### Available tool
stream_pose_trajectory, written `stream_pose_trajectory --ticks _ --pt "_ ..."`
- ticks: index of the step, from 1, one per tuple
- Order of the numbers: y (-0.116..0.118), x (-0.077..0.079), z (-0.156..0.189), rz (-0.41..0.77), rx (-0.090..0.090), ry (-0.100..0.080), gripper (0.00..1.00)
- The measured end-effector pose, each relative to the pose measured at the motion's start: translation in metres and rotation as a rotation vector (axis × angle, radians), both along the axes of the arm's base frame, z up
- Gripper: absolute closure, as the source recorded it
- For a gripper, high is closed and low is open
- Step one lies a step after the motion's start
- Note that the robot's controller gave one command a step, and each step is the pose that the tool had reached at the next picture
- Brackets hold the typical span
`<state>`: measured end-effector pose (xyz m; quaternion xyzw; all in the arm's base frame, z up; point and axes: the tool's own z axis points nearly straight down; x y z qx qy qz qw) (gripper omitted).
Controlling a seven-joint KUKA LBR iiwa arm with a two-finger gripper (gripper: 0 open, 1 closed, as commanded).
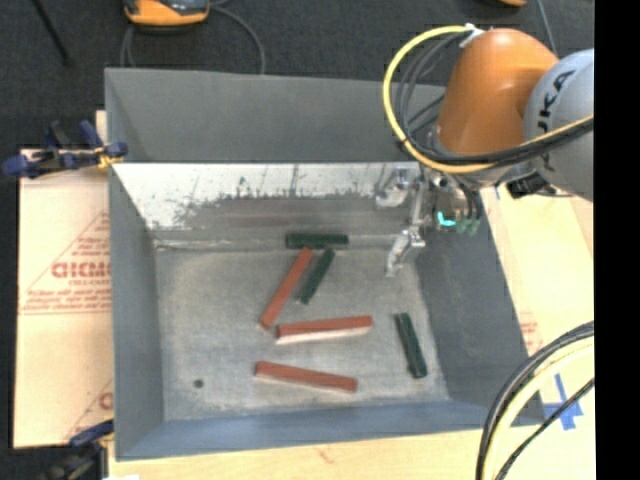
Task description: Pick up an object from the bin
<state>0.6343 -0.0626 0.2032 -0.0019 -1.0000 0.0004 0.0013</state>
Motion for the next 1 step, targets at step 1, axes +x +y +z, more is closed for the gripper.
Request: stream_pose_trajectory --ticks 1 --pt "0.0000 0.0016 0.0049 0.001 -0.001 -0.008 0.00"
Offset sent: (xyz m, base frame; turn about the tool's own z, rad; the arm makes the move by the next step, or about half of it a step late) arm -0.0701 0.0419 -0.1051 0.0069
